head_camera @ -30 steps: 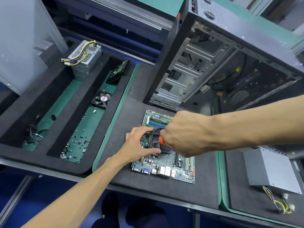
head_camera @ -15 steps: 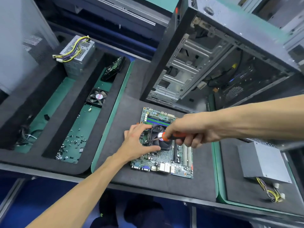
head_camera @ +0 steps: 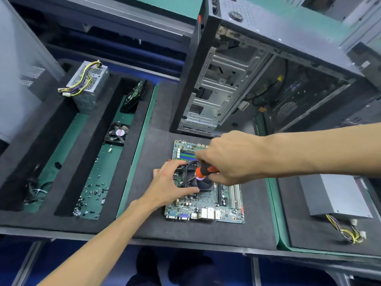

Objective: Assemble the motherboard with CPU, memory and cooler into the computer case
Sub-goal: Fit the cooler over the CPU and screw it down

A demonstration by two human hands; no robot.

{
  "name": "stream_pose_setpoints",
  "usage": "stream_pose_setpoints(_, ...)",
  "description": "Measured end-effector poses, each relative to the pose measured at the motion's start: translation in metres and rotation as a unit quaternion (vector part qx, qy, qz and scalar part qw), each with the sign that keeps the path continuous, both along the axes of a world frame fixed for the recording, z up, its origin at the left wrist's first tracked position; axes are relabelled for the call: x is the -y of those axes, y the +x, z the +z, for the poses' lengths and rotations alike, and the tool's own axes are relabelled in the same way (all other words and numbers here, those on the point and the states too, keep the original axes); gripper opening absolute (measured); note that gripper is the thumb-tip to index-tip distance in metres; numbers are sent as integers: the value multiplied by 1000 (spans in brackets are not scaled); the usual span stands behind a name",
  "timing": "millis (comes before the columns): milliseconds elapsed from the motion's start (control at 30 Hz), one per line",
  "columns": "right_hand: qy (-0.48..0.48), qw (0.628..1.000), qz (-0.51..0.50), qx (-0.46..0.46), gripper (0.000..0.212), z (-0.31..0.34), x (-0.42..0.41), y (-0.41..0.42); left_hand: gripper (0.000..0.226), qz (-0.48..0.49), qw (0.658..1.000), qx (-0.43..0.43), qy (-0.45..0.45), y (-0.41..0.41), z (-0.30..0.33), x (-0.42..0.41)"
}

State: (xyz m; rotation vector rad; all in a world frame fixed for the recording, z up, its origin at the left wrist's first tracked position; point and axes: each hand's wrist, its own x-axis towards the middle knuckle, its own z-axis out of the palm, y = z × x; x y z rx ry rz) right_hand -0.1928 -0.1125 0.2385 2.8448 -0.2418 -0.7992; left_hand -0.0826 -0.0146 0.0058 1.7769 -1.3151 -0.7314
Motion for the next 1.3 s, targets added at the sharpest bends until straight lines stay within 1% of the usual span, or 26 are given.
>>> stream_pose_setpoints(67, 10, 999, -35, 23, 25, 6, 10, -5, 87, -21, 999, 15, 24, 1, 3, 1)
stream_pose_setpoints(133, 22, 995, -80, 63, 26, 15, 24, -11, 95, -48, 997, 44, 36, 0, 6, 4)
stream_pose_setpoints(200, 28, 987, -127, 97, 34, 24, 38, -22, 109, -61, 994, 82, 31, -1, 8, 8)
stream_pose_setpoints(267, 21, 978, -167, 123, 32, 27, 52, -37, 117, -56, 990, 126, 4, -3, 12, 14)
stream_pose_setpoints(333, 17, 968, -209, 136, 27, 24, 63, -54, 114, -73, 975, 207, -37, -5, 19, 22)
stream_pose_setpoints(367, 20, 964, -230, 135, 27, 21, 66, -63, 110, -93, 963, 248, -53, -8, 22, 28)
stream_pose_setpoints(433, 30, 955, -262, 133, 26, 13, 70, -79, 102, -134, 944, 296, -65, -13, 27, 39)
stream_pose_setpoints(467, 33, 952, -272, 136, 23, 9, 70, -85, 98, -148, 940, 301, -63, -16, 28, 44)
stream_pose_setpoints(533, 42, 947, -285, 140, 21, 0, 71, -94, 94, -161, 946, 278, -45, -18, 26, 49)
stream_pose_setpoints(600, 56, 944, -293, 143, 23, -6, 73, -99, 94, -164, 955, 244, -38, -17, 20, 51)
stream_pose_setpoints(667, 68, 940, -297, 150, 26, -11, 76, -103, 94, -163, 958, 231, -46, -16, 15, 52)
stream_pose_setpoints(833, 83, 938, -291, 169, 28, -20, 81, -112, 92, -172, 956, 234, -47, -21, 13, 55)
stream_pose_setpoints(1100, 99, 933, -300, 171, 28, -25, 81, -117, 93, -173, 956, 234, -43, -21, 13, 54)
stream_pose_setpoints(1300, 90, 940, -286, 162, 29, -29, 79, -114, 94, -171, 955, 238, -39, -22, 13, 54)
